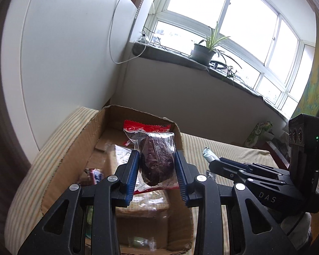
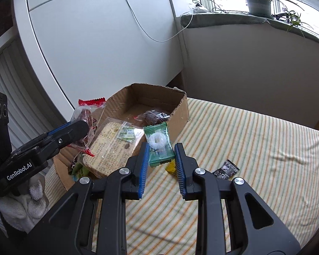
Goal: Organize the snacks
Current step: 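Carry the pastry bag and mint candy into the box and release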
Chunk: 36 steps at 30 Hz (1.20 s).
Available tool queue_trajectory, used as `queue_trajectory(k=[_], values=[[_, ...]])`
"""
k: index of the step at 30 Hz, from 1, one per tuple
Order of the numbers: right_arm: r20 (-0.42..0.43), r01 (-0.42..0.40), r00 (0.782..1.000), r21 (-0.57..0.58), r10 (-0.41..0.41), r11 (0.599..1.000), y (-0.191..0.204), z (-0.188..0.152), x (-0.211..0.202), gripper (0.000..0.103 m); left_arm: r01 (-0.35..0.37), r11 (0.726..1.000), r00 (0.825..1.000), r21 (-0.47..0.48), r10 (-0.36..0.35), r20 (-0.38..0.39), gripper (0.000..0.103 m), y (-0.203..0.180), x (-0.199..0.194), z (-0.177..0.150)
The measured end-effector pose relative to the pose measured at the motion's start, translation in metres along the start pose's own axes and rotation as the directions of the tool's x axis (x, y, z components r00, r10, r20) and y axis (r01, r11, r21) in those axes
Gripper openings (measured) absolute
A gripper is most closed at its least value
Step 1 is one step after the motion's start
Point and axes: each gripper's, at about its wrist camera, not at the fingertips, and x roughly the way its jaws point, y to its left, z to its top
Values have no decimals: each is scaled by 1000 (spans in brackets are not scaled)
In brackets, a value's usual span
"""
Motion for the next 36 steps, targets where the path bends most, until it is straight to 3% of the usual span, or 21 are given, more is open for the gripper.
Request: queue_trajectory(k=[13, 28, 32, 34, 36], values=[[-13, -19, 1000, -18, 19, 1000, 35, 15, 44, 25, -69, 998, 998, -3, 69, 3, 32, 30, -4, -6], [-13, -13, 1000, -47, 12, 999, 52, 15, 56, 26, -98, 995, 995, -2, 98, 11, 33, 43, -10, -8], [0, -3, 1000, -50, 3, 999, 51, 15, 54, 35, -99, 995, 995, -1, 99, 11, 34, 42, -9, -8], [2, -3, 1000, -52, 3, 999, 50, 16, 53, 48, -105, 994, 994, 5, 105, 9, 37, 41, -9, -8], [18, 13, 1000, -63, -12, 998, 52, 15, 50, 65, -106, 994, 994, 3, 106, 12, 49, 41, -9, -8]])
